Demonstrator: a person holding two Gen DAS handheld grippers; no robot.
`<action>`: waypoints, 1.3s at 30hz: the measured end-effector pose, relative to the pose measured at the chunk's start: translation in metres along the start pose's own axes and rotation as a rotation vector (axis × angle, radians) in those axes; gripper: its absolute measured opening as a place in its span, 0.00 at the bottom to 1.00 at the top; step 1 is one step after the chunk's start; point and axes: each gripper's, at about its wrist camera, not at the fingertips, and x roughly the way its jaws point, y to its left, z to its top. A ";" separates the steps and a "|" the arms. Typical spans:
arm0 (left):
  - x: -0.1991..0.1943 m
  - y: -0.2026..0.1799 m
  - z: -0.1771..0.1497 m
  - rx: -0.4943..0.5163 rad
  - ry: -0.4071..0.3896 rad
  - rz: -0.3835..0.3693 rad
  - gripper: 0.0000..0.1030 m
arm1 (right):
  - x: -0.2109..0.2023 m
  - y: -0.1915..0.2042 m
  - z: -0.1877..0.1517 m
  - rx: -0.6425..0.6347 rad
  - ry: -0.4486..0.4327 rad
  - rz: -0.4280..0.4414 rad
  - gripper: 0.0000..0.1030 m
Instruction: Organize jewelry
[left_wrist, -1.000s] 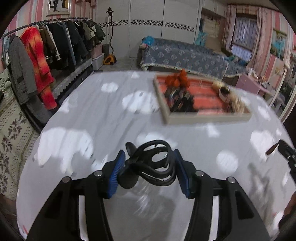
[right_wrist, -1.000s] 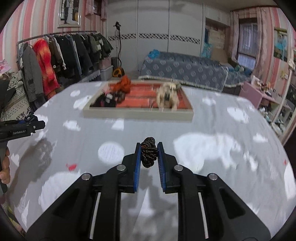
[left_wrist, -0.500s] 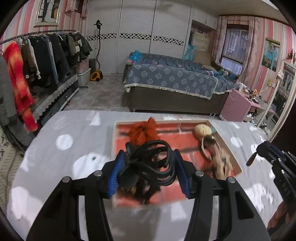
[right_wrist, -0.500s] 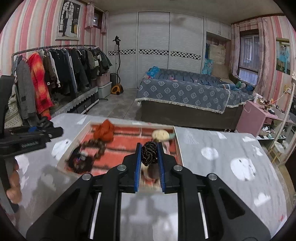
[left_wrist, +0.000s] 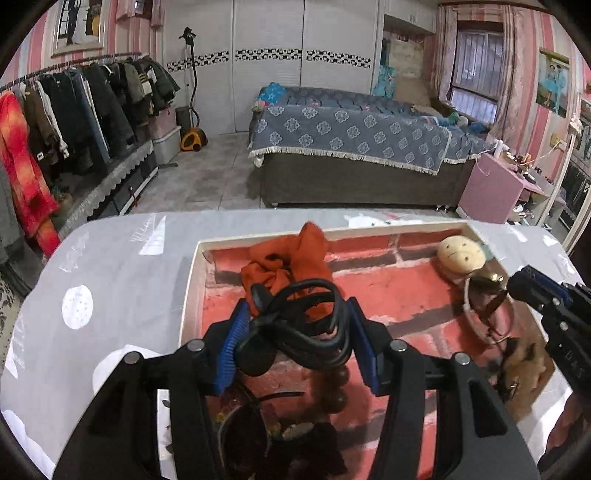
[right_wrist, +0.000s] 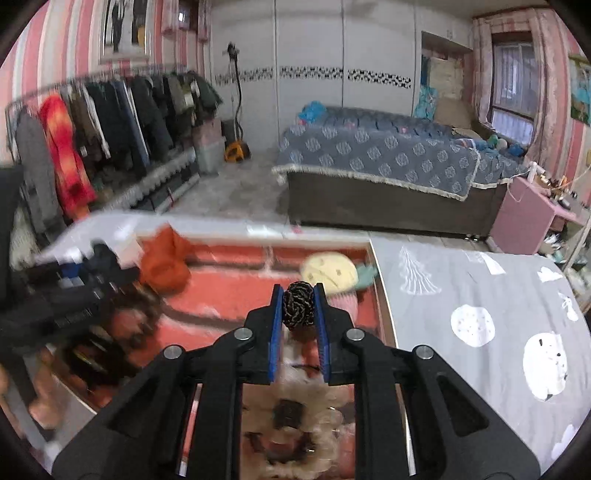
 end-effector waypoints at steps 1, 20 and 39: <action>0.005 0.002 -0.003 -0.006 0.016 -0.010 0.51 | 0.005 0.000 -0.002 -0.005 0.016 -0.009 0.17; 0.022 -0.002 -0.013 0.006 0.092 0.023 0.52 | 0.036 0.010 -0.020 -0.018 0.127 0.035 0.33; -0.111 -0.018 -0.038 0.046 -0.064 0.043 0.87 | -0.109 -0.015 -0.034 0.054 -0.076 -0.058 0.96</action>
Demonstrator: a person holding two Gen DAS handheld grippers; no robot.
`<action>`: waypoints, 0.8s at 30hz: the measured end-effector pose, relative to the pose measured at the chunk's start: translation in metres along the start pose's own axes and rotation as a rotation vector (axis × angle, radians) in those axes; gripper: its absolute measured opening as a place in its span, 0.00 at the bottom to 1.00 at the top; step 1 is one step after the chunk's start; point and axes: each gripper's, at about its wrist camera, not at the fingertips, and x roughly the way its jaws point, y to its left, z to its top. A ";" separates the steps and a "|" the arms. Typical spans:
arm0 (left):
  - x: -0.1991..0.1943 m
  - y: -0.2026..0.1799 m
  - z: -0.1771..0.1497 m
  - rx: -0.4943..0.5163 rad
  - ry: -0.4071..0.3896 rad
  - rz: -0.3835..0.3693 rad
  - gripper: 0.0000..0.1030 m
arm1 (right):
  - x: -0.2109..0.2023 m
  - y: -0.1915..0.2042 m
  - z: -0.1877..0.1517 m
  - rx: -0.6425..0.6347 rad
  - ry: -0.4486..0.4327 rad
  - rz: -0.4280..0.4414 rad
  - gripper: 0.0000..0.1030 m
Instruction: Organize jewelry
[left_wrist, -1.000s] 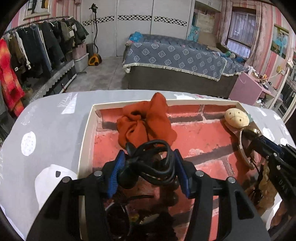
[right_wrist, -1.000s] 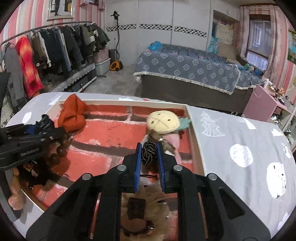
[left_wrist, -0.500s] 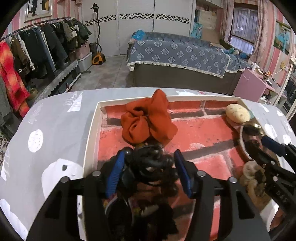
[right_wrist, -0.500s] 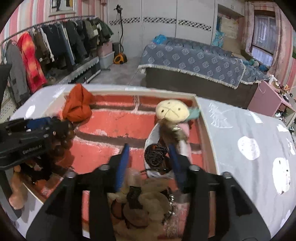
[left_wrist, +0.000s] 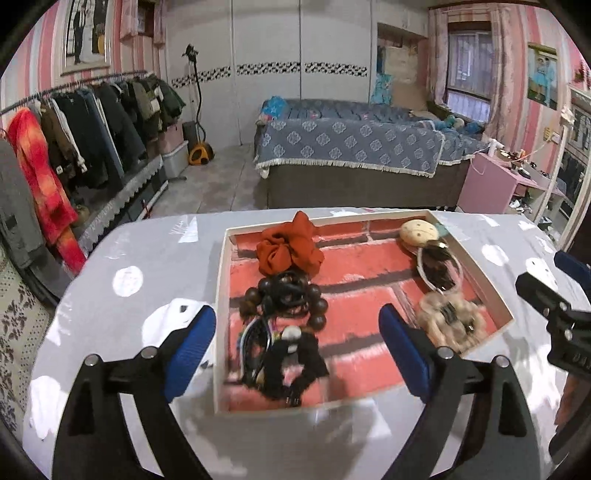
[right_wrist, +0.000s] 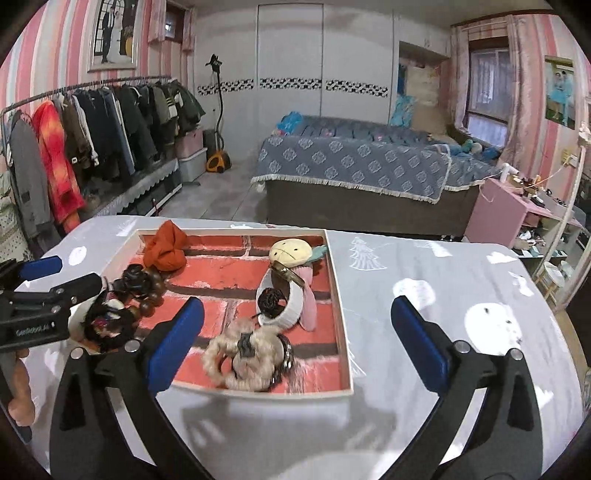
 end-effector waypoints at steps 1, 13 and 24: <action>-0.010 -0.001 -0.004 0.000 -0.015 0.003 0.87 | -0.007 0.000 -0.002 0.002 -0.005 -0.002 0.96; -0.112 0.015 -0.062 -0.052 -0.139 -0.025 0.96 | -0.105 0.029 -0.057 0.021 -0.078 0.005 0.96; -0.138 0.019 -0.104 -0.043 -0.235 0.031 0.96 | -0.135 0.032 -0.077 0.066 -0.131 0.029 0.96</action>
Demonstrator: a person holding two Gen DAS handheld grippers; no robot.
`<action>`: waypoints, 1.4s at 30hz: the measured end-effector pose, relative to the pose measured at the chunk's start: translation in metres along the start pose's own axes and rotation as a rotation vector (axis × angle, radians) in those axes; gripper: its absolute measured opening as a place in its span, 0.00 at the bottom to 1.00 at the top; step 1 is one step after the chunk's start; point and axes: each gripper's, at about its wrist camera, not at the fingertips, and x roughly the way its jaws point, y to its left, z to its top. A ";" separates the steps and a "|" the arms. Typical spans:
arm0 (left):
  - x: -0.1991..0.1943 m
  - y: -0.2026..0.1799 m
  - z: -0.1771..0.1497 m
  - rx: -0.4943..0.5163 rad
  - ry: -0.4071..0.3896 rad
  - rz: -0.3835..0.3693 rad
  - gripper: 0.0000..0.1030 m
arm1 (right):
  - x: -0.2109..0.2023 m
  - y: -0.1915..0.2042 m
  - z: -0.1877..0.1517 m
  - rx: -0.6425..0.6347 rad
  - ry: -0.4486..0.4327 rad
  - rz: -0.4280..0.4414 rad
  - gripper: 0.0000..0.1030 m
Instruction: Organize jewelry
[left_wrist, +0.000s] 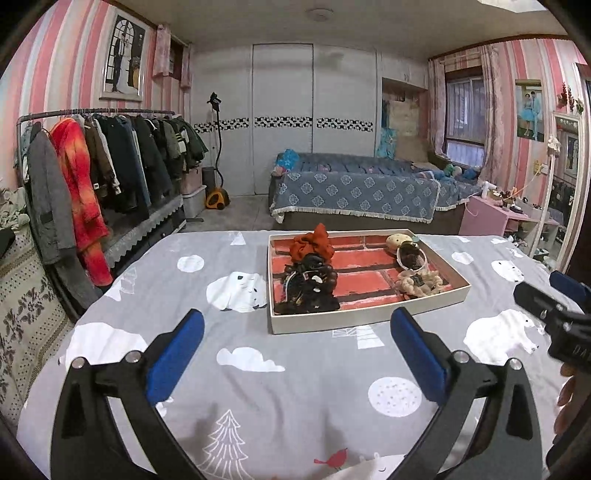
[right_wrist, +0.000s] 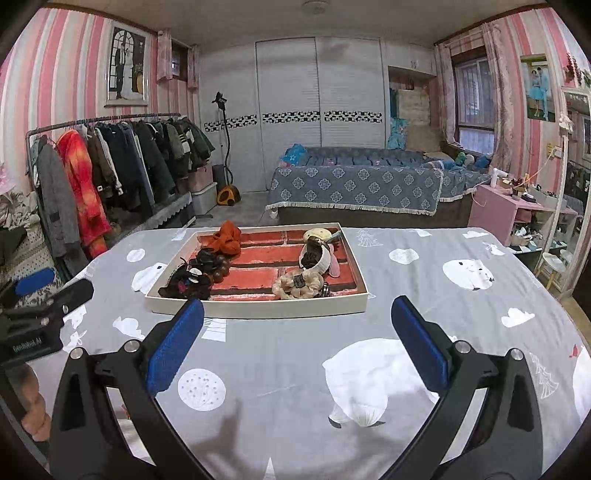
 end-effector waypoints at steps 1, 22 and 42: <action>-0.001 0.000 -0.003 0.003 -0.012 0.005 0.96 | 0.000 0.000 -0.001 -0.002 -0.004 -0.008 0.96; -0.011 0.006 -0.011 0.019 -0.055 0.084 0.96 | -0.014 0.010 -0.013 -0.038 -0.058 -0.121 0.96; -0.008 0.002 -0.015 0.021 -0.050 0.086 0.96 | -0.013 0.011 -0.015 -0.043 -0.058 -0.130 0.96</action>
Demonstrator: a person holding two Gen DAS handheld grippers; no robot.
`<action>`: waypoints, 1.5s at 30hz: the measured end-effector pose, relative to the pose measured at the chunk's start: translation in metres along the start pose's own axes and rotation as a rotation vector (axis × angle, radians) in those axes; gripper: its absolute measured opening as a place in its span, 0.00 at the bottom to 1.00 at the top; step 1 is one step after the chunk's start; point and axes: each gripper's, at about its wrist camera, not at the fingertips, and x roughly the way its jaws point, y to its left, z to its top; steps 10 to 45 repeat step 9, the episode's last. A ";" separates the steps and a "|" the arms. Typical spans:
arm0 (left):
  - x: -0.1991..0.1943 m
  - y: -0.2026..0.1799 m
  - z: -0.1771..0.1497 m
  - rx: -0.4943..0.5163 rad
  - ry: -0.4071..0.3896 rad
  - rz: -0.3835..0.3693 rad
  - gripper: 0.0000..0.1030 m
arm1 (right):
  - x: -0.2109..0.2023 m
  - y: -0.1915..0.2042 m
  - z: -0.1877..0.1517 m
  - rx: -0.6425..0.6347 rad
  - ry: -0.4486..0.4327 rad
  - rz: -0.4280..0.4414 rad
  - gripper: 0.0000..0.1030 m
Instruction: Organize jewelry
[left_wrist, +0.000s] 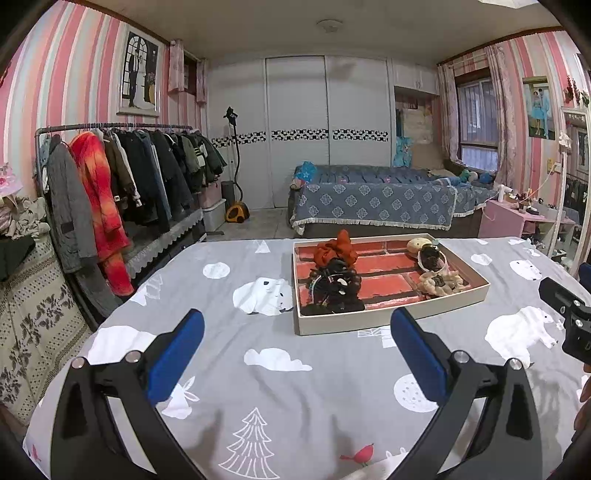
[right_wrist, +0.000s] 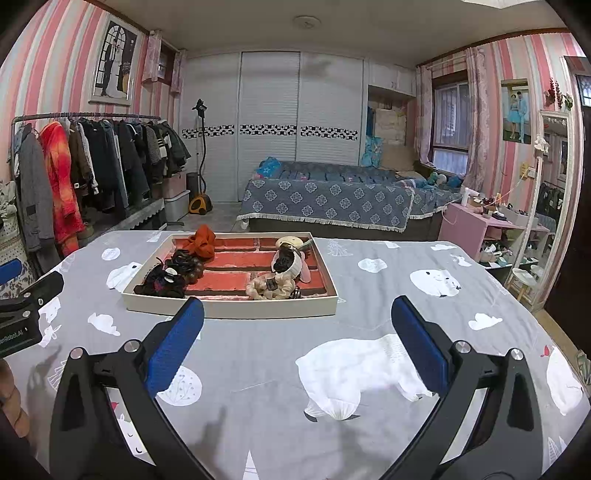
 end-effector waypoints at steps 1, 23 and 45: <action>0.000 0.001 0.000 -0.001 0.001 0.000 0.96 | 0.000 0.000 0.000 0.001 0.001 0.000 0.96; 0.003 0.005 0.001 -0.024 0.015 0.006 0.96 | 0.000 0.000 -0.001 -0.004 0.002 0.001 0.96; 0.003 0.005 0.001 -0.024 0.015 0.006 0.96 | 0.000 0.000 -0.001 -0.004 0.002 0.001 0.96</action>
